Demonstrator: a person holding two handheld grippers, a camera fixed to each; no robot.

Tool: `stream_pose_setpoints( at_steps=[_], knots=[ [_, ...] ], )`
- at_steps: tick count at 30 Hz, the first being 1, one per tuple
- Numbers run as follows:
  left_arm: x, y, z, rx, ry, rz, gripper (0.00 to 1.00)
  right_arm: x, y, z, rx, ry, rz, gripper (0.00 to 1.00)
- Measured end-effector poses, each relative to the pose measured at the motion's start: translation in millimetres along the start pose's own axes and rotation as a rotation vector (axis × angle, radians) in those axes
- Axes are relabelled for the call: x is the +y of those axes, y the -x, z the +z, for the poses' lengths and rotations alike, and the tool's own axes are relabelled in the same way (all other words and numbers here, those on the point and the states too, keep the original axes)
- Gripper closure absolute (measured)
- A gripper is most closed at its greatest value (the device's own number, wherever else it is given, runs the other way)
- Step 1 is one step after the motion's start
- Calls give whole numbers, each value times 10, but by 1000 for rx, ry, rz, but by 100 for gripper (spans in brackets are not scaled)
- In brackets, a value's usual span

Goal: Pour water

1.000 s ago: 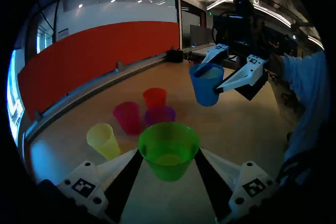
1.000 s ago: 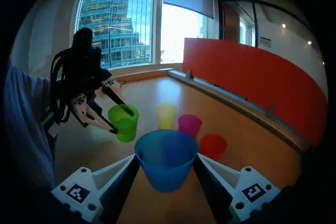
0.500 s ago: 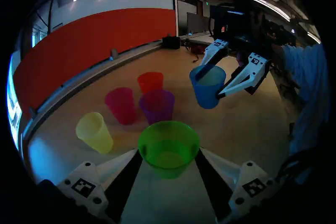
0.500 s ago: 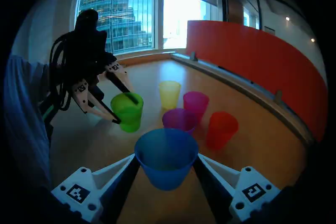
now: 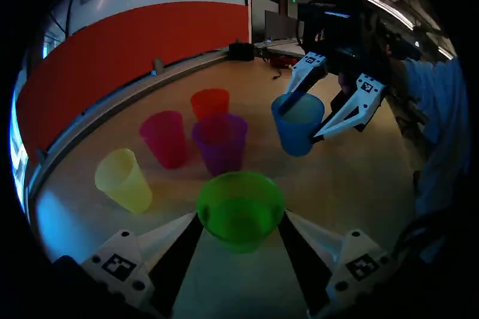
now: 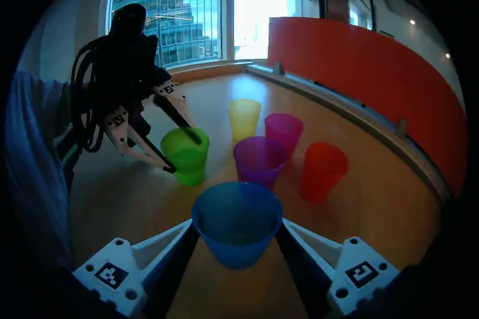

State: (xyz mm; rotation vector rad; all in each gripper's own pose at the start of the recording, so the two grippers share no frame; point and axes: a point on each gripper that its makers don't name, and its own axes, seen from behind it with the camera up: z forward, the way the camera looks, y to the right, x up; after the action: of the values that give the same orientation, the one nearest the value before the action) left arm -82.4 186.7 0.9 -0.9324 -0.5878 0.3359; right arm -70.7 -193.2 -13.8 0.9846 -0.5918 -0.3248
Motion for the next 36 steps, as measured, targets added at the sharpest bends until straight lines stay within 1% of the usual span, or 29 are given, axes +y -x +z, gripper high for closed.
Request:
stream_pose_setpoints(
  at_steps=[8, 14, 18, 20, 21, 24, 29, 36],
  knots=[
    [6, 34, 0, 4, 5, -8, 15, -13, 34, 49, -4, -3, 3, 11],
    [26, 63, -25, 0, 10, -2, 15, -21, 47, 87, -7, -1, 1, 11],
    [37, 108, -41, -21, 14, 6, 7, -34, 61, 106, -10, -4, 5, 10],
    [52, 154, -41, -43, 19, 12, 1, -47, 82, 118, -16, -6, 5, 10],
    [55, 170, -42, -50, 19, 14, 1, -52, 92, 124, -19, -6, 3, 10],
    [47, 205, -45, -63, 13, 18, 1, -66, 120, 148, -24, -6, -6, 10],
    [8, 235, -84, -64, -3, 11, 1, -94, 157, 178, -31, -8, -17, 10],
    [-40, 253, -206, -49, -24, -13, 1, -74, 199, 188, -34, -1, -16, 10]
  ],
)
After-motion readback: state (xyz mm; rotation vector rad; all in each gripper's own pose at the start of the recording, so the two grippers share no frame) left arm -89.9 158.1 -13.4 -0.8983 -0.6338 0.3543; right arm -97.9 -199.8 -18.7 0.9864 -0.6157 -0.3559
